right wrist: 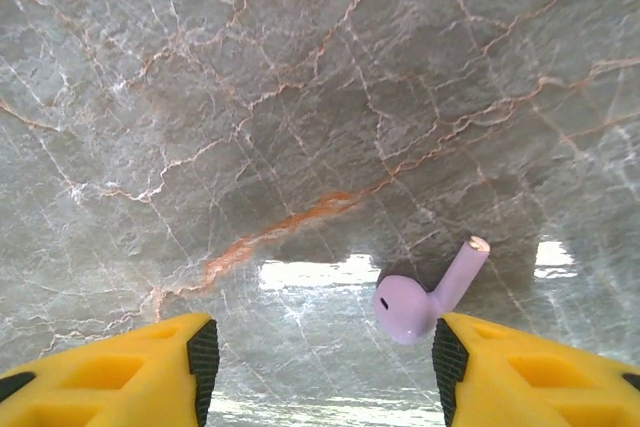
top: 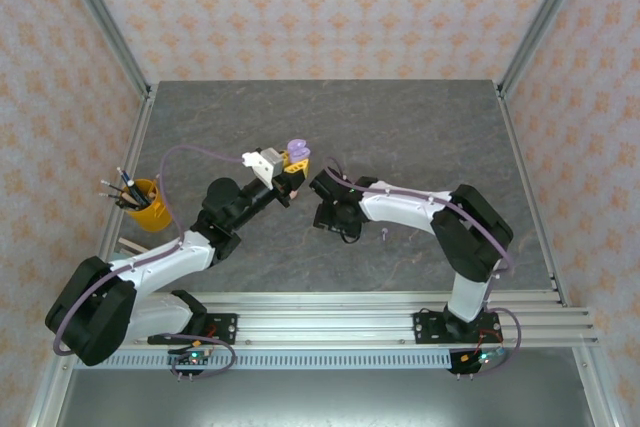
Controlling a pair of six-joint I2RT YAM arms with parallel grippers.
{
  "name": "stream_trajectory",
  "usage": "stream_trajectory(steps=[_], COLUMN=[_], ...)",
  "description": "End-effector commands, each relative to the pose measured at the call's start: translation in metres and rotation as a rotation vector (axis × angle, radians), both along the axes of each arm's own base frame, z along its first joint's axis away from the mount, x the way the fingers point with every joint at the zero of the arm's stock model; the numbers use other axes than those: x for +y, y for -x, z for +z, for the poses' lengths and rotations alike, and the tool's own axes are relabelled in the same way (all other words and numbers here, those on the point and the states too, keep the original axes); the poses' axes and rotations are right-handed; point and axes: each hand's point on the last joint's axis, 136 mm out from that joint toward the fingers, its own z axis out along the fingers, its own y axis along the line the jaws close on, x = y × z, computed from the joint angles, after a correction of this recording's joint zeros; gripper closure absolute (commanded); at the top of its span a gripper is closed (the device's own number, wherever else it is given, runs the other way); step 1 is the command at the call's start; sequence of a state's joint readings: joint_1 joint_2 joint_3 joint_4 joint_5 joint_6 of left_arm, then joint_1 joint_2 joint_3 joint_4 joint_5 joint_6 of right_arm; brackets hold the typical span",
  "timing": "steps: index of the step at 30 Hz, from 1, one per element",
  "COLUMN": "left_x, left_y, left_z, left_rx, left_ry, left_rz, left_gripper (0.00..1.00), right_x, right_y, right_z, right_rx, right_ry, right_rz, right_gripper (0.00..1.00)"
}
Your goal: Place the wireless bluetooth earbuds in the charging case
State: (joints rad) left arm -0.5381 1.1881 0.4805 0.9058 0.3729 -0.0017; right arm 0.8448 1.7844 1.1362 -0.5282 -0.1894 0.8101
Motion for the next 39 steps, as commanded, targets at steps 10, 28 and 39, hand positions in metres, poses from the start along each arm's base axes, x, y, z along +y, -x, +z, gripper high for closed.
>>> stream_trajectory(steps=[10, 28, 39], left_x=[0.008, 0.011, 0.011], left_y=[-0.001, -0.001, -0.002], left_z=[0.019, 0.020, 0.020], left_rx=[-0.052, -0.056, -0.053], left_ry=[0.024, 0.017, 0.021], left_rz=[0.030, 0.039, 0.039], left_gripper=[1.00, 1.00, 1.00], right_x=[-0.018, -0.015, -0.011], right_y=[-0.037, -0.020, 0.010], right_z=[0.019, -0.014, -0.015], right_rx=[-0.087, 0.028, 0.072], right_ry=[0.137, 0.104, 0.060], right_rz=[0.144, 0.129, 0.142], right_gripper=[0.40, 0.43, 0.44])
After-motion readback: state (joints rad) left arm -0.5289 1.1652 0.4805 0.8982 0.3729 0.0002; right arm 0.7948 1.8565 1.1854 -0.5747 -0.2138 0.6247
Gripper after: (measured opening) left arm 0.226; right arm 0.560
